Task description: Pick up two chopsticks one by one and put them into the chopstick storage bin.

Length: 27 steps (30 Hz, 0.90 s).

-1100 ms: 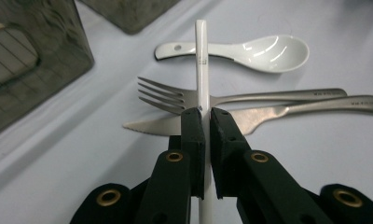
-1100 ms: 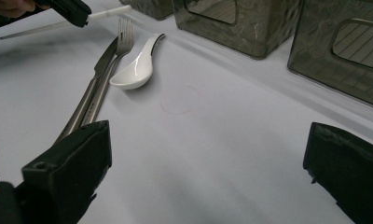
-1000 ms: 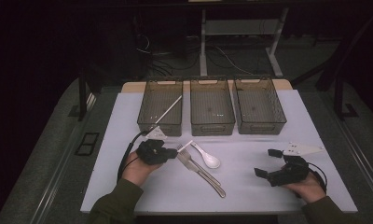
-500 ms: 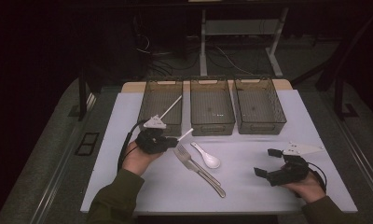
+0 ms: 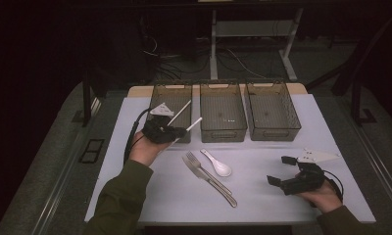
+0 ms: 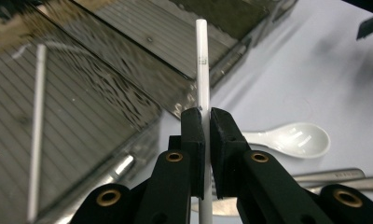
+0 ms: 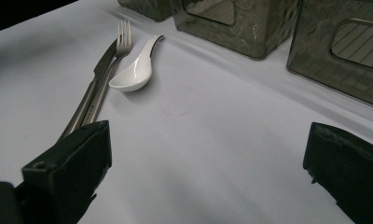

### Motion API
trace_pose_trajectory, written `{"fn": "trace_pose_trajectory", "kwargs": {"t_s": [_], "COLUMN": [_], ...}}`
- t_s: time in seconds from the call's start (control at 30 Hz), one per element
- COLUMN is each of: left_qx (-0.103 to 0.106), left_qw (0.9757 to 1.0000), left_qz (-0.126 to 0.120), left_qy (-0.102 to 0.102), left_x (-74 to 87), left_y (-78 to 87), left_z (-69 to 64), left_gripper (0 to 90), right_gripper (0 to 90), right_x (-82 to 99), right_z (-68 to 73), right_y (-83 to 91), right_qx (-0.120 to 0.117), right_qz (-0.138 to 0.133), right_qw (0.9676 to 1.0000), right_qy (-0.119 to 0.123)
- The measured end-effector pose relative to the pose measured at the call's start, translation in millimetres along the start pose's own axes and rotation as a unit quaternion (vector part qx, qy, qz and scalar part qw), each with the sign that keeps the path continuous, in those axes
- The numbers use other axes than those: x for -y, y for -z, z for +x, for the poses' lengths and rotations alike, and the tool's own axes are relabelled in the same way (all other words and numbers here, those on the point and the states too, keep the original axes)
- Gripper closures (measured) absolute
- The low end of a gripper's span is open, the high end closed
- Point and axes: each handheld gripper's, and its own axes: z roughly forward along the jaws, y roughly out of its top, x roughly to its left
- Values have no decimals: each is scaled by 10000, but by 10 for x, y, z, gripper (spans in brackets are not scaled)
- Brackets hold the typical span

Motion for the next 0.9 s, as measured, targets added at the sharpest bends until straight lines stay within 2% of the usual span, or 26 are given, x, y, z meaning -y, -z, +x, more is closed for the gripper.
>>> {"fn": "trace_pose_trajectory", "kwargs": {"t_s": [0.3, 0.53, 0.57, 0.67, 0.7, 0.8, 0.9], "left_qx": [-191, -337, -361, -396, -419, -461, -412], "left_qw": [9997, 9994, 9992, 9991, 9989, 9986, 9981], "left_qz": [-126, -105, -107, -89, -133, -194, -398], "left_qy": [78, 73, 119, 74, 161, 174, 225], "left_x": [-266, -477, -501, -571, -590, -652, -688], "left_y": [35, -36, -48, -91, -108, -119, -128], "left_z": [245, 477, 503, 605, 630, 728, 814], "left_gripper": [840, 840, 840, 839, 840, 839, 839], "right_gripper": [10, 9, 9, 9, 9, 9, 9], "right_x": [2, 4, 4, 4, 4, 4, 5], "right_z": [2, -4, -4, -6, -7, -8, -13], "right_y": [0, -4, -4, 3, 3, 5, 1], "right_qx": [-8, -26, -29, -48, -51, -61, -66], "right_qz": [5, 4, -2, -26, -28, -35, -34], "right_qw": [10000, 10000, 10000, 10000, 10000, 10000, 10000], "right_qy": [-10, -19, -25, -63, -62, -59, -60]}}
